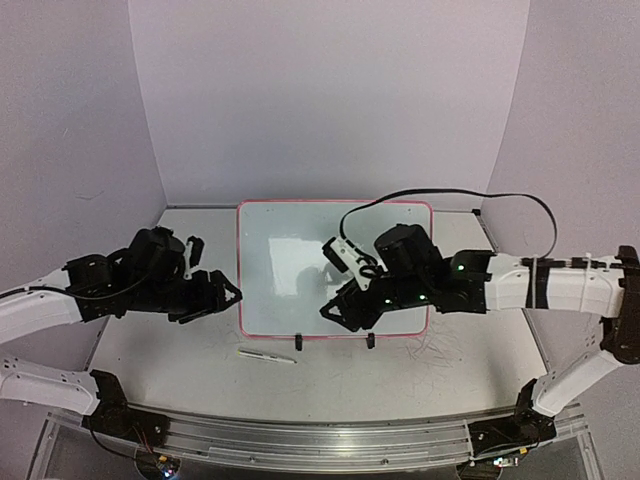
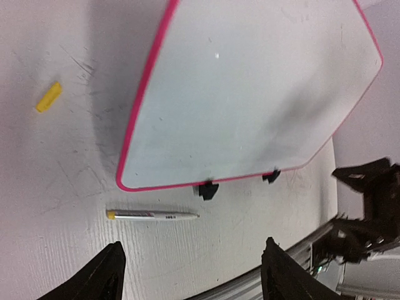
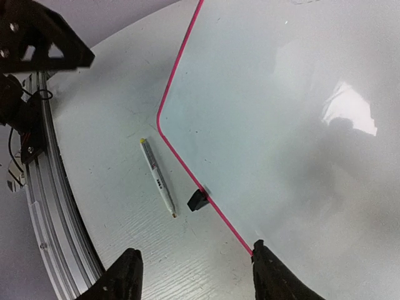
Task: Write a sentence on the whiteboard
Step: Pick up the whiteboard marker without the cap from the center of the board.
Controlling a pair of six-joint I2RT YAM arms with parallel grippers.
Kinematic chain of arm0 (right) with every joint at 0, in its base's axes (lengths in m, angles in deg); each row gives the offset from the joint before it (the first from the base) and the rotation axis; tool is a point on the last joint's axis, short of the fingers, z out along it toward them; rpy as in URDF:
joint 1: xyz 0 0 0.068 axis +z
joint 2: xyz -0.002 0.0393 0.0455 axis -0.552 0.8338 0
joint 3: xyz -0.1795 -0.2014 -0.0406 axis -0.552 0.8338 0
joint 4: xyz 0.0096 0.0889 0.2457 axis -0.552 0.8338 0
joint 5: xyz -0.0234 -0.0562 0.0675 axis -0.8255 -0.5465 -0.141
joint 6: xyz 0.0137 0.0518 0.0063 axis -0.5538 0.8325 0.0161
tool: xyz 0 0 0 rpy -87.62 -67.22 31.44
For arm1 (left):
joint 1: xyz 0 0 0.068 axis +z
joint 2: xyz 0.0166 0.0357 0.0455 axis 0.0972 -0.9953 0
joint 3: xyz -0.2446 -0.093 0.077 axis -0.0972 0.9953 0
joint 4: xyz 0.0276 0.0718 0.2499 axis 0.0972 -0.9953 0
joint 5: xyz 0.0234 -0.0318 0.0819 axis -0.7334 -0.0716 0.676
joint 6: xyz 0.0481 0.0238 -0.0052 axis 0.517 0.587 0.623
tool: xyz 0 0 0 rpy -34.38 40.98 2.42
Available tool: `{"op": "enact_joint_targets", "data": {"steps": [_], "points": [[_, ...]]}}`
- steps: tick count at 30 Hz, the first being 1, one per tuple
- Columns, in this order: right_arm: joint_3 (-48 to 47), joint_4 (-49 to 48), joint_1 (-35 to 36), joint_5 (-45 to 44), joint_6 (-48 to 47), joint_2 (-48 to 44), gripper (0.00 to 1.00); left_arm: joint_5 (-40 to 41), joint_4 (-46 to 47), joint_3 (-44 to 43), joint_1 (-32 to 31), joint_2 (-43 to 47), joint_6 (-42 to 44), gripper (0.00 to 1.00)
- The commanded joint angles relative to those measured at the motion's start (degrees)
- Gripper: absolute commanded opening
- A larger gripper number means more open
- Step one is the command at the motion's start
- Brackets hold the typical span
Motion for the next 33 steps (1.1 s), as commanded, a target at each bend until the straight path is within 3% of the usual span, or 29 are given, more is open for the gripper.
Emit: {"op": "enact_joint_targets", "data": {"steps": [1,9,15,28,33], "points": [[-8.3,0.4,3.4,5.5,-0.6,11.1,0.63,15.9,-4.4,0.0,0.0,6.7,-5.4,0.78],[-25.8,7.2,9.0,3.7,-1.3,31.4,0.64,22.4,-6.5,-2.2,0.0,11.7,-2.6,0.79],[-33.6,10.3,10.6,0.6,-2.9,41.0,0.62,23.0,-6.8,-2.1,0.0,14.1,-2.0,0.79],[-36.6,10.4,10.9,-4.4,-4.1,46.9,0.55,21.9,-6.8,-1.4,0.0,15.2,-1.8,0.80],[-36.0,9.8,10.9,-5.5,-4.1,48.0,0.37,21.4,-6.8,-1.3,0.0,15.3,-2.0,0.80]]}}
